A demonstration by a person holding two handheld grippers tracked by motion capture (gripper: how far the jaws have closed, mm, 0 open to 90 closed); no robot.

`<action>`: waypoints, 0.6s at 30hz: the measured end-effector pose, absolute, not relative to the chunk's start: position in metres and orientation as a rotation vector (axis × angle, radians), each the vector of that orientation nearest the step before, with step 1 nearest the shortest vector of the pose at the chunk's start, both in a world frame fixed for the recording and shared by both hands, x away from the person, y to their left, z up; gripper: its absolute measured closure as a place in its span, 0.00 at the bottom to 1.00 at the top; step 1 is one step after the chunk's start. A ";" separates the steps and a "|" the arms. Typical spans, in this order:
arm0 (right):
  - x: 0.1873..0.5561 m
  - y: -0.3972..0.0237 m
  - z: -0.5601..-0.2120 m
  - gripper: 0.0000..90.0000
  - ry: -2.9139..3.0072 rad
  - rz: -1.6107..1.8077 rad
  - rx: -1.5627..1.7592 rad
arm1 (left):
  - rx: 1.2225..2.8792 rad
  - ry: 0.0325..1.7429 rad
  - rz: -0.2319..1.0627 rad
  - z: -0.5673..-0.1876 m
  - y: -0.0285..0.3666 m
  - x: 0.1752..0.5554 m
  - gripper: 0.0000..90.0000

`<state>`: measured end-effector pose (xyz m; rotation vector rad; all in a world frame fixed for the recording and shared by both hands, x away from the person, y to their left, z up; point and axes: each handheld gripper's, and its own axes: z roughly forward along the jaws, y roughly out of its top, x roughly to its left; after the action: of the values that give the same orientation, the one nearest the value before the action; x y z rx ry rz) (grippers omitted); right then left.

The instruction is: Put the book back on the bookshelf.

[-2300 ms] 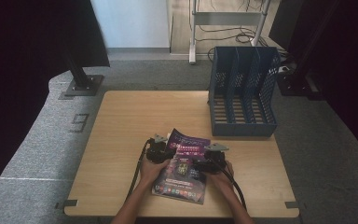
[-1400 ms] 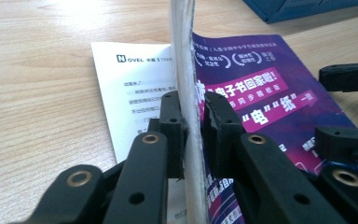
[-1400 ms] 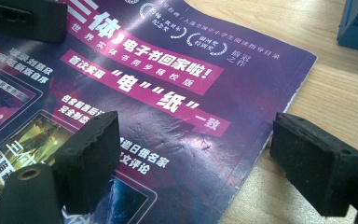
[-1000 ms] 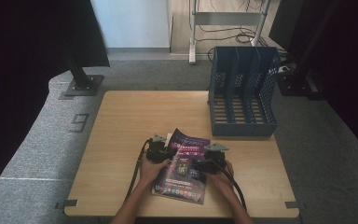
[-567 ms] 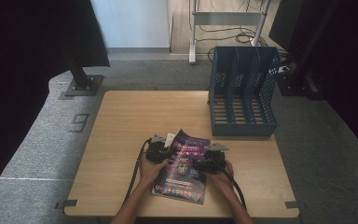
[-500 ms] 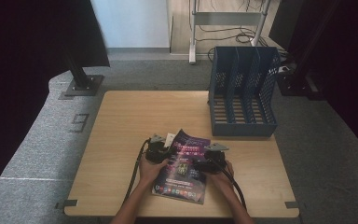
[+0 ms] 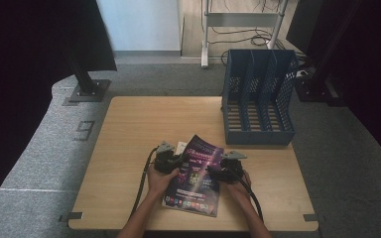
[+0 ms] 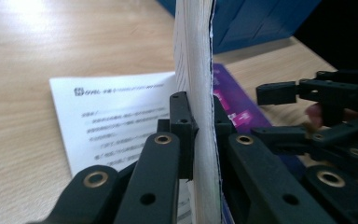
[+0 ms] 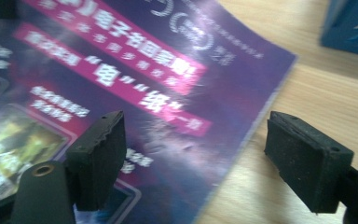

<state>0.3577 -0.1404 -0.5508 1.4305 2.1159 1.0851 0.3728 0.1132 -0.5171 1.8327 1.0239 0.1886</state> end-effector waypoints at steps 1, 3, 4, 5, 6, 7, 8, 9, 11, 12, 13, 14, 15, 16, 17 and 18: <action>0.358 -0.142 -0.550 0.23 2.110 1.096 1.436 | 1.832 1.015 0.192 -0.516 0.113 0.372 0.95; 0.358 -0.145 -0.549 0.24 2.102 1.125 1.445 | 1.830 1.007 0.195 -0.514 0.112 0.370 0.95; 0.358 -0.146 -0.548 0.24 2.096 1.135 1.447 | 1.830 1.002 0.196 -0.513 0.111 0.370 0.95; 0.358 -0.147 -0.547 0.24 2.095 1.139 1.440 | 1.830 0.998 0.199 -0.512 0.111 0.369 0.95; 0.358 -0.148 -0.546 0.24 2.091 1.144 1.438 | 1.829 0.993 0.199 -0.511 0.111 0.368 0.95; 0.358 -0.148 -0.546 0.24 2.089 1.150 1.439 | 1.828 0.988 0.198 -0.510 0.110 0.368 0.95; 0.358 -0.149 -0.545 0.23 2.088 1.153 1.439 | 1.827 0.978 0.199 -0.509 0.110 0.367 0.95; 0.358 -0.149 -0.544 0.23 2.086 1.158 1.441 | 1.825 0.972 0.200 -0.508 0.109 0.366 0.95; 0.358 -0.151 -0.542 0.23 2.085 1.177 1.442 | 1.825 0.964 0.204 -0.506 0.109 0.365 0.95; 0.358 -0.152 -0.542 0.23 2.083 1.182 1.439 | 1.824 0.960 0.205 -0.505 0.109 0.365 0.95; 0.358 -0.153 -0.541 0.23 2.079 1.189 1.440 | 1.822 0.958 0.205 -0.505 0.109 0.364 0.95; 0.358 -0.154 -0.540 0.23 2.075 1.200 1.440 | 1.820 0.957 0.207 -0.504 0.109 0.364 0.95; 0.358 -0.155 -0.539 0.23 2.072 1.214 1.444 | 1.818 0.954 0.208 -0.503 0.109 0.363 0.95; 0.358 -0.157 -0.538 0.23 2.069 1.222 1.447 | 1.818 0.952 0.209 -0.503 0.108 0.363 0.95; 0.358 -0.158 -0.538 0.23 2.065 1.229 1.449 | 1.818 0.949 0.209 -0.502 0.108 0.362 0.95; 0.358 -0.159 -0.537 0.23 2.064 1.231 1.456 | 1.817 0.945 0.211 -0.501 0.108 0.362 0.95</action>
<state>0.3584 -0.1586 -0.5373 1.4557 2.0641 1.2313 0.3616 0.1081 -0.5007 1.8174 0.9454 0.2114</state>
